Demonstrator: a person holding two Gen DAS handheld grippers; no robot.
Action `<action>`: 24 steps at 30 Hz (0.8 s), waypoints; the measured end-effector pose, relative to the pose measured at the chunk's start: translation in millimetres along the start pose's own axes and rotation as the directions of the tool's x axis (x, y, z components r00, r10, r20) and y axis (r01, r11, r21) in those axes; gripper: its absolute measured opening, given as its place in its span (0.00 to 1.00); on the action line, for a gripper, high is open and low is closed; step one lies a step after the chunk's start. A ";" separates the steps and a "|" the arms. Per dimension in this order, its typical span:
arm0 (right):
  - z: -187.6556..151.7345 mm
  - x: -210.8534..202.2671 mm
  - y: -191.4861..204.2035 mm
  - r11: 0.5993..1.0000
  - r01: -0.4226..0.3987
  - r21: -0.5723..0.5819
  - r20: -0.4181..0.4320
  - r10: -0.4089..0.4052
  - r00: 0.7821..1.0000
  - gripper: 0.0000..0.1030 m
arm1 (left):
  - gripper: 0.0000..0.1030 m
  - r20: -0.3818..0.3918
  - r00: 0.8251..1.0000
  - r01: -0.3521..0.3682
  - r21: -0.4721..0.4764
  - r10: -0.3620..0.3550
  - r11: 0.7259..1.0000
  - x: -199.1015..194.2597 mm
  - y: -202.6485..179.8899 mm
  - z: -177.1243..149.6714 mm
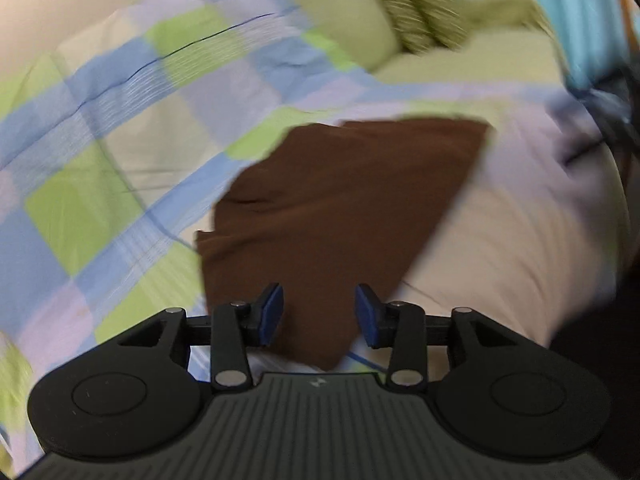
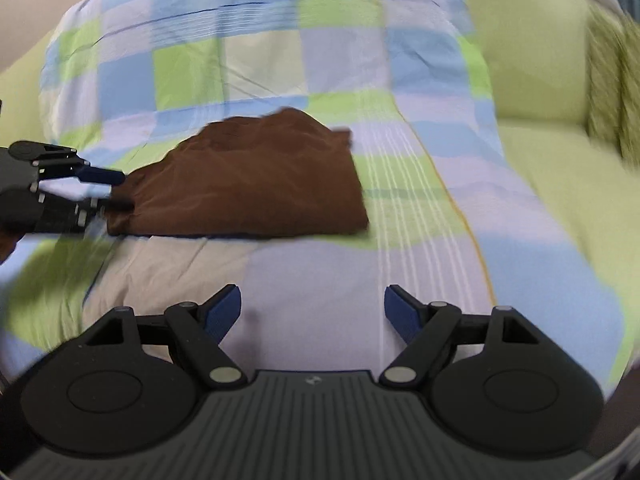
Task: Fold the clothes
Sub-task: 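Grasp one end of the folded shorts with the left gripper while the right gripper grasps the other end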
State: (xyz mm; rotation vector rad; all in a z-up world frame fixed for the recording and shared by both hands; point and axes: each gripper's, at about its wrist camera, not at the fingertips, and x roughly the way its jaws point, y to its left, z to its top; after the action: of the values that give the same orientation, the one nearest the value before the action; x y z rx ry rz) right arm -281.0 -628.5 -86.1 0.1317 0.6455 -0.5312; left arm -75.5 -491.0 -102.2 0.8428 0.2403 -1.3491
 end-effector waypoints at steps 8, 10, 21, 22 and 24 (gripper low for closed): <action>31.2 39.4 43.3 0.821 0.013 -0.571 -0.037 -0.041 0.998 0.74 | 0.59 0.031 0.989 -0.145 0.167 0.142 0.975 14.4 -24.1 4.6; 27.7 49.5 49.6 0.756 0.007 -0.655 -0.051 -0.054 0.997 0.73 | 0.61 0.027 0.990 -0.141 0.129 0.138 0.982 19.1 -14.8 5.1; 23.3 89.0 58.4 0.482 0.022 -0.876 -0.032 -0.105 0.994 0.62 | 0.59 0.048 0.993 -0.111 0.063 0.108 0.992 32.0 -1.1 6.9; 23.4 93.3 62.2 0.452 0.018 -0.892 -0.030 -0.100 0.995 0.62 | 0.60 0.050 0.993 -0.111 0.064 0.108 0.992 33.1 1.1 7.1; 23.3 99.4 67.3 0.398 0.009 -0.917 -0.029 -0.089 0.996 0.62 | 0.61 0.047 0.993 -0.108 0.070 0.105 0.992 32.7 6.0 5.5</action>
State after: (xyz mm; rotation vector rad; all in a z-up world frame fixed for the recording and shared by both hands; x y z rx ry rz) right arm -167.4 -620.0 -130.6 -0.9645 0.9473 -0.1475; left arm -63.5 -519.4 -115.8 0.8737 0.1120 -1.2807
